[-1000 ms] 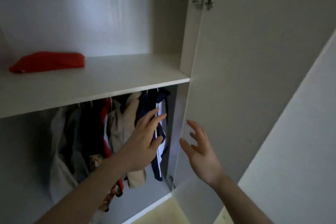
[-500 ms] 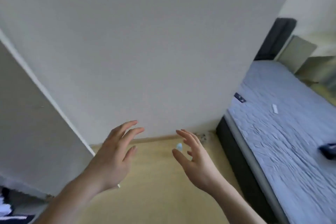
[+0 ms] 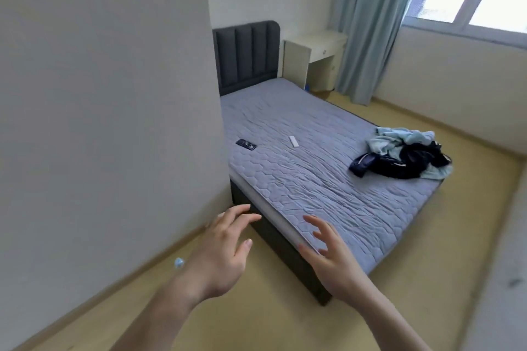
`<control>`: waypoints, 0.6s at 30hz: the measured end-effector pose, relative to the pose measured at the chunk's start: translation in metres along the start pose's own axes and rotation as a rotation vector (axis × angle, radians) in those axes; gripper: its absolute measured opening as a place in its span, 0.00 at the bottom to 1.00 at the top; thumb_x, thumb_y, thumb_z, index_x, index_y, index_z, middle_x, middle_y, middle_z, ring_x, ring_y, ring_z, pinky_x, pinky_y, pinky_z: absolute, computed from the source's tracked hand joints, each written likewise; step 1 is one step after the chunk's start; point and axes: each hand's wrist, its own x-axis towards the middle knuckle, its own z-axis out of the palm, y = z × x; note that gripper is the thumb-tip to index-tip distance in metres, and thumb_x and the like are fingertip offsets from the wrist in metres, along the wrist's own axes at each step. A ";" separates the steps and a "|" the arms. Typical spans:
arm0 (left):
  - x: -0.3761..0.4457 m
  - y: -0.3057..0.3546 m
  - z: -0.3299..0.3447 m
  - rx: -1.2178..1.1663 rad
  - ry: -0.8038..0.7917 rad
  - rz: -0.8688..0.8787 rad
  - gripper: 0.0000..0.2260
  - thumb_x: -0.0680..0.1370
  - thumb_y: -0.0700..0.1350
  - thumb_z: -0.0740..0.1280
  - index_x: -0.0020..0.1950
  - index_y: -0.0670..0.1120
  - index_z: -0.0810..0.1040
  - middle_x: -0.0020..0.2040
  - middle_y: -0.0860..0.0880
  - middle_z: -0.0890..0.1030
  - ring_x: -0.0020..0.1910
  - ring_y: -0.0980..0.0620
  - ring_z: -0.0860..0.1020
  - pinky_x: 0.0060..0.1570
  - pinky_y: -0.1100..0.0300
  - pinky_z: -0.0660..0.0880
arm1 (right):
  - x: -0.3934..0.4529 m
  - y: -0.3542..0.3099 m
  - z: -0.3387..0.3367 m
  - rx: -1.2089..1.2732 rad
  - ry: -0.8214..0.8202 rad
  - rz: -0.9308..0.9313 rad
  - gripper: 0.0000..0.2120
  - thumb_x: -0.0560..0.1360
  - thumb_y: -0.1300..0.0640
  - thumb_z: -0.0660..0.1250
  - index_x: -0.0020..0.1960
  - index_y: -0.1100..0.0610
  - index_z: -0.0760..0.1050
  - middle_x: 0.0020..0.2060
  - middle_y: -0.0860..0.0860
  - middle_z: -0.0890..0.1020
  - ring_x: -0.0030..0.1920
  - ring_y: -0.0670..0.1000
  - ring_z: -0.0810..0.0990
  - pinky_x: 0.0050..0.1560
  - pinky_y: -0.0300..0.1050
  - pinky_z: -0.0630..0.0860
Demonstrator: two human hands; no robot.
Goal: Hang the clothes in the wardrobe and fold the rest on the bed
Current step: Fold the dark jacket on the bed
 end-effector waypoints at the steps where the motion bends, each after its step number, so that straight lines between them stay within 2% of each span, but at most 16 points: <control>1: 0.016 0.015 0.014 -0.003 -0.005 0.012 0.19 0.83 0.46 0.63 0.74 0.59 0.70 0.76 0.65 0.61 0.74 0.65 0.58 0.75 0.68 0.53 | 0.005 0.012 -0.024 -0.014 0.011 0.012 0.23 0.81 0.46 0.68 0.74 0.36 0.66 0.69 0.30 0.67 0.70 0.39 0.68 0.72 0.47 0.69; 3: 0.047 0.044 0.040 -0.022 -0.019 0.031 0.19 0.83 0.46 0.63 0.74 0.60 0.70 0.75 0.66 0.61 0.73 0.68 0.57 0.72 0.72 0.49 | 0.015 0.032 -0.069 -0.031 0.030 0.024 0.24 0.81 0.45 0.68 0.74 0.36 0.65 0.71 0.33 0.67 0.71 0.41 0.68 0.72 0.47 0.69; 7: 0.106 0.087 0.083 -0.035 -0.084 0.070 0.19 0.83 0.47 0.63 0.73 0.61 0.70 0.75 0.67 0.60 0.75 0.66 0.57 0.75 0.65 0.54 | 0.035 0.065 -0.151 -0.031 0.079 0.057 0.24 0.81 0.45 0.68 0.75 0.37 0.65 0.72 0.36 0.67 0.71 0.42 0.68 0.72 0.49 0.69; 11: 0.172 0.118 0.114 -0.024 -0.137 0.108 0.19 0.82 0.49 0.64 0.73 0.62 0.70 0.76 0.66 0.60 0.76 0.63 0.58 0.77 0.62 0.55 | 0.061 0.096 -0.217 -0.018 0.136 0.067 0.23 0.81 0.45 0.68 0.73 0.36 0.66 0.71 0.35 0.68 0.71 0.42 0.68 0.67 0.44 0.70; 18: 0.298 0.148 0.170 -0.020 -0.203 0.135 0.20 0.82 0.50 0.65 0.73 0.63 0.70 0.76 0.64 0.61 0.77 0.61 0.59 0.77 0.58 0.58 | 0.125 0.150 -0.302 -0.022 0.157 0.086 0.23 0.80 0.45 0.69 0.73 0.36 0.67 0.70 0.34 0.68 0.71 0.41 0.68 0.71 0.46 0.69</control>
